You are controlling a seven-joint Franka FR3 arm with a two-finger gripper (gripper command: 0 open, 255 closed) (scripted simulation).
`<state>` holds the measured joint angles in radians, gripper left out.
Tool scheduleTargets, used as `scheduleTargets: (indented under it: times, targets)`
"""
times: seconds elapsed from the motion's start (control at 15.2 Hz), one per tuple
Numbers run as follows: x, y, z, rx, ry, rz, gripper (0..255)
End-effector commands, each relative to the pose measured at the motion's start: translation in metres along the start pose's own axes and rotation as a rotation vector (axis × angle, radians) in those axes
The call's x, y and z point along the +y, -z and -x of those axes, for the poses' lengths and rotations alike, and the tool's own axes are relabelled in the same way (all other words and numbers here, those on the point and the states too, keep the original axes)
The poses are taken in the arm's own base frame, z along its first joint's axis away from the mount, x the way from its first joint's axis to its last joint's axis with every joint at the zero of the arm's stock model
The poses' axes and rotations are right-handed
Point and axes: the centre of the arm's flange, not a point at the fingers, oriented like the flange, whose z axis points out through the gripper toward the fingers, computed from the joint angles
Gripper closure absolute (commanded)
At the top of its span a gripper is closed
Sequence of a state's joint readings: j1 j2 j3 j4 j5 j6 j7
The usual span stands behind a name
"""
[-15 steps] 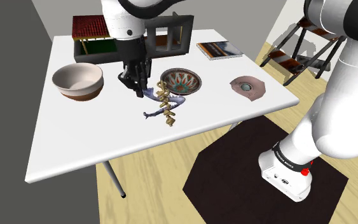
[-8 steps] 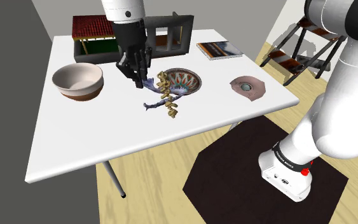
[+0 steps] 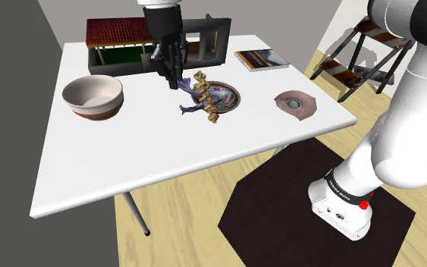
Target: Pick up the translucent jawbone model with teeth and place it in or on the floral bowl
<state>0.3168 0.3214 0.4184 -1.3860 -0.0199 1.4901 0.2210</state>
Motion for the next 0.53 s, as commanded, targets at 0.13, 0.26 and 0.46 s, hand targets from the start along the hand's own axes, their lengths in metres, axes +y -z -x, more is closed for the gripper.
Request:
scheduleTargets:
  times: [0.13, 0.26, 0.46]
  targets:
    - [0.051, 0.01, 0.0, 0.0, 0.001, 0.0, 255]
    - [0.077, 0.014, -0.001, 0.0, 0.001, 0.0, 255]
    - [0.116, 0.021, -0.001, 0.0, 0.001, 0.0, 255]
